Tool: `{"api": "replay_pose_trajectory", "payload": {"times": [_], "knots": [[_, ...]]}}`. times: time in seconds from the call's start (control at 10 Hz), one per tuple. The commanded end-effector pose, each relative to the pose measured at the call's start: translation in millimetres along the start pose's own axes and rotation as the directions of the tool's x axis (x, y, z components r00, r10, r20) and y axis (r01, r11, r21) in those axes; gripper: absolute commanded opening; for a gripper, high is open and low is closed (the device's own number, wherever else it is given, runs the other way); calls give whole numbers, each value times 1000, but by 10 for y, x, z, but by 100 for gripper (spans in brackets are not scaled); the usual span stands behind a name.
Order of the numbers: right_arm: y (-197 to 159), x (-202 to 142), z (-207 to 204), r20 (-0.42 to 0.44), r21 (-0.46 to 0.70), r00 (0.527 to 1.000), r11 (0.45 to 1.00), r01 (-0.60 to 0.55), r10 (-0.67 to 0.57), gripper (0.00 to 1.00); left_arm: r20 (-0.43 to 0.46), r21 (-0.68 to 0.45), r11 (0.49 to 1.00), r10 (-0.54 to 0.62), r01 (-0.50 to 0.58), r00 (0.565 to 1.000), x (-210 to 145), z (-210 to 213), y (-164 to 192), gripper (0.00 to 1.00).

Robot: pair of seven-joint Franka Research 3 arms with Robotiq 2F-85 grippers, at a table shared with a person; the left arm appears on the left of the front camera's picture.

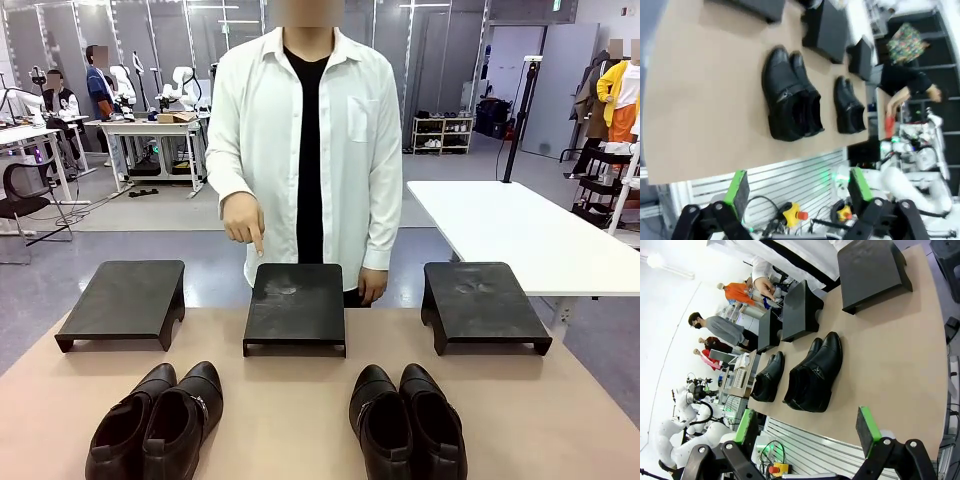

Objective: Place the shoes on the stand as instructed by the person.
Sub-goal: Pick up one pair of Shoes and place it on the Shoes Stand indicated by the person.

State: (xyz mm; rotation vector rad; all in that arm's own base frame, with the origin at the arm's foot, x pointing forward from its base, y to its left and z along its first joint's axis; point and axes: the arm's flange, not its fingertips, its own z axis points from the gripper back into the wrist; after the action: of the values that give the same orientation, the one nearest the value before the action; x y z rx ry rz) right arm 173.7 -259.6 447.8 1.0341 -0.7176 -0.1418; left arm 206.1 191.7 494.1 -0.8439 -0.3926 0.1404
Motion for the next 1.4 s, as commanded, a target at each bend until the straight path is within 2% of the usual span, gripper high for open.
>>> {"api": "replay_pose_trajectory", "payload": {"times": [0.0, 0.2, 0.4, 0.5, 0.7, 0.8, 1.0, 1.1, 1.3], "knots": [[5, 9, 18, 5, 9, 1000, 1000, -19, 19, 100, -145, 122, 991, -36, 54, 989, 101, -357, -589, 100], [5, 9, 18, 5, 9, 1000, 1000, -19, 19, 100, -240, 276, 952, -64, 131, 969, 168, -848, -1150, 100], [5, 9, 18, 5, 9, 1000, 1000, -19, 19, 100, -343, 345, 911, -101, 226, 934, 98, -1417, -1568, 100], [5, 9, 18, 5, 9, 1000, 1000, -19, 19, 100, -393, 358, 895, -114, 266, 913, 39, -1675, -1679, 100], [5, 9, 18, 5, 9, 1000, 1000, -19, 19, 100, -451, 479, 807, -111, 345, 886, -103, -2286, -1811, 100], [5, 9, 18, 5, 9, 1000, 1000, -19, 19, 100, -475, 490, 791, -111, 367, 873, -156, -2473, -1828, 100], [5, 9, 18, 5, 9, 1000, 1000, -19, 19, 100, -484, 532, 739, -135, 413, 865, -296, -2857, -1813, 100], [5, 9, 18, 5, 9, 1000, 1000, -19, 19, 100, -454, 561, 727, -130, 396, 882, -373, -3011, -1784, 100], [5, 9, 18, 5, 9, 1000, 1000, -19, 19, 100, -369, 582, 750, -104, 316, 924, -472, -3223, -1714, 100]]}}
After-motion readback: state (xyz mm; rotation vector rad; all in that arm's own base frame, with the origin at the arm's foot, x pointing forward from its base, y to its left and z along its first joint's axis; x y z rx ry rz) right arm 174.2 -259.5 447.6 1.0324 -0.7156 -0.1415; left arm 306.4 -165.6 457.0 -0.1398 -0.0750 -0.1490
